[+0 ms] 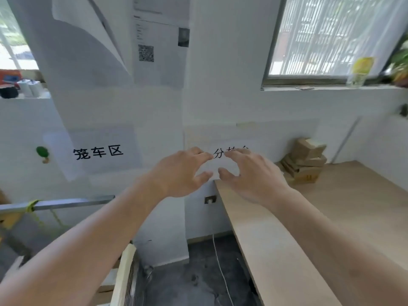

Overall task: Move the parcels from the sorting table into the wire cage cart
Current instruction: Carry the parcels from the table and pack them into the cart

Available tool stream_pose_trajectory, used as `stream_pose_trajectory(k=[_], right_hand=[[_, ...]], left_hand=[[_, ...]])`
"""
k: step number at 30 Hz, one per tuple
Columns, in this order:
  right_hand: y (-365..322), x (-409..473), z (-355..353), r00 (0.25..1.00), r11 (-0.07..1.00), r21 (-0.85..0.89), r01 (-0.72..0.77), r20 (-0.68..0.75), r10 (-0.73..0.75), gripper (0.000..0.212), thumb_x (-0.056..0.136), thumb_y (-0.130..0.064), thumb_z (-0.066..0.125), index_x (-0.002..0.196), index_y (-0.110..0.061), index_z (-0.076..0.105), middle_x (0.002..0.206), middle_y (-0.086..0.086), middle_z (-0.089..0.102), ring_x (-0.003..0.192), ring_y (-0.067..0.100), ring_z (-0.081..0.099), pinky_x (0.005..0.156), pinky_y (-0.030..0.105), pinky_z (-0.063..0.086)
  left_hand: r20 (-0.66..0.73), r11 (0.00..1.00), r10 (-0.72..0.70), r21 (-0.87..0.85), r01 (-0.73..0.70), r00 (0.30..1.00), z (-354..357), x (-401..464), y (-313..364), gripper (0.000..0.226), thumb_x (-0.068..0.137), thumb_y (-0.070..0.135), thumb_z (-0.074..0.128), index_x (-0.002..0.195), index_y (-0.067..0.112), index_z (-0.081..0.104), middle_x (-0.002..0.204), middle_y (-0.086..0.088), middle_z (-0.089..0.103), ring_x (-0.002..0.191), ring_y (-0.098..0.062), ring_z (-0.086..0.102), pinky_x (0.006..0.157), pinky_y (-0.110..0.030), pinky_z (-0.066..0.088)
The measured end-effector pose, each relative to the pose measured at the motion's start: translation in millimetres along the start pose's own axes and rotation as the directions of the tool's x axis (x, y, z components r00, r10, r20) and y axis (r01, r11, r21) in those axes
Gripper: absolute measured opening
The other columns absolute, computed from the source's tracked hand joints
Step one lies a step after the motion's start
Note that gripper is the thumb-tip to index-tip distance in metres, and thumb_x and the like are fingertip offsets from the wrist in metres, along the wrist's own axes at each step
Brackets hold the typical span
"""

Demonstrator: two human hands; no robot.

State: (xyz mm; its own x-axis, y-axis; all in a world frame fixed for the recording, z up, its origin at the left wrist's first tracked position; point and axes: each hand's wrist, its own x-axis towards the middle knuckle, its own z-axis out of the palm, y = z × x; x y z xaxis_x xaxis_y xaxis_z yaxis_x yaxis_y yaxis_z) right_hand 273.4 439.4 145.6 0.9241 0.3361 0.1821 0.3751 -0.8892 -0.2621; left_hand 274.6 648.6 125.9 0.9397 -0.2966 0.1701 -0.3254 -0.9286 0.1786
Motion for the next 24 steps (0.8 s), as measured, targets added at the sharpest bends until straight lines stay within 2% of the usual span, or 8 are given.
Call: stream_pose_trajectory(k=[3, 7, 11, 13, 17, 24], right_hand=[[33.1, 12.9, 3.1, 0.997, 0.997, -0.01, -0.08, -0.007, 0.08, 0.06, 0.097, -0.06, 0.047, 0.15, -0.032, 0.049, 0.146, -0.009, 0.054, 0.121, 0.022, 0.06, 0.094, 0.039, 0.051], [70.9, 41.6, 14.0, 0.98, 0.98, -0.041, -0.197, 0.019, 0.198, 0.06, 0.095, -0.062, 0.046, 0.146, -0.032, 0.051, 0.142, -0.005, 0.055, 0.129, 0.024, 0.055, 0.098, 0.042, 0.05], [103.1, 72.5, 29.0, 0.938, 0.938, -0.063, -0.342, 0.037, 0.344, 0.051, 0.095, -0.06, 0.049, 0.133, -0.026, 0.059, 0.135, -0.001, 0.058, 0.127, 0.026, 0.057, 0.098, 0.045, 0.051], [116.3, 85.6, 36.1, 0.909, 0.908, -0.069, -0.414, 0.023, 0.417, 0.051, 0.096, -0.059, 0.05, 0.134, -0.026, 0.059, 0.139, 0.0, 0.055, 0.13, 0.027, 0.055, 0.099, 0.044, 0.05], [140.1, 105.6, 47.9, 0.846, 0.844, -0.073, -0.532, 0.01, 0.534, 0.058, 0.099, -0.059, 0.049, 0.15, -0.032, 0.047, 0.156, -0.003, 0.044, 0.141, 0.024, 0.047, 0.101, 0.041, 0.046], [185.1, 120.7, 65.1, 0.745, 0.745, -0.057, -0.665, 0.018, 0.666, 0.063, 0.098, -0.06, 0.046, 0.154, -0.031, 0.043, 0.163, 0.001, 0.038, 0.147, 0.024, 0.041, 0.113, 0.043, 0.042]], left_hand=[[0.031, 0.998, 0.066, -0.024, -0.065, 0.997, 19.9, 42.2, 6.7, 0.054, 0.104, 0.053, 0.044, 0.155, 0.033, 0.04, 0.151, 0.014, 0.045, 0.131, -0.016, 0.052, 0.105, -0.043, 0.048], [0.093, 0.988, 0.15, -0.051, -0.146, 0.984, 52.0, 100.5, 6.6, 0.054, 0.104, 0.052, 0.046, 0.155, 0.032, 0.04, 0.15, 0.012, 0.045, 0.13, -0.017, 0.052, 0.104, -0.042, 0.048], [0.131, 0.968, 0.25, -0.064, -0.243, 0.959, 76.7, 161.3, -1.0, 0.053, 0.104, 0.051, 0.047, 0.153, 0.032, 0.04, 0.148, 0.012, 0.046, 0.128, -0.017, 0.052, 0.101, -0.041, 0.049], [0.134, 0.954, 0.297, -0.08, -0.288, 0.945, 86.1, 191.6, -6.1, 0.053, 0.103, 0.051, 0.048, 0.152, 0.033, 0.041, 0.146, 0.013, 0.046, 0.127, -0.016, 0.053, 0.099, -0.039, 0.05], [0.155, 0.922, 0.384, -0.115, -0.369, 0.91, 102.6, 240.6, -9.3, 0.053, 0.103, 0.05, 0.049, 0.153, 0.033, 0.041, 0.145, 0.013, 0.046, 0.129, -0.016, 0.052, 0.1, -0.038, 0.049], [0.198, 0.88, 0.472, -0.168, -0.445, 0.859, 141.2, 308.6, 3.9, 0.051, 0.101, 0.048, 0.053, 0.149, 0.031, 0.045, 0.145, 0.012, 0.048, 0.124, -0.019, 0.056, 0.097, -0.04, 0.051]])
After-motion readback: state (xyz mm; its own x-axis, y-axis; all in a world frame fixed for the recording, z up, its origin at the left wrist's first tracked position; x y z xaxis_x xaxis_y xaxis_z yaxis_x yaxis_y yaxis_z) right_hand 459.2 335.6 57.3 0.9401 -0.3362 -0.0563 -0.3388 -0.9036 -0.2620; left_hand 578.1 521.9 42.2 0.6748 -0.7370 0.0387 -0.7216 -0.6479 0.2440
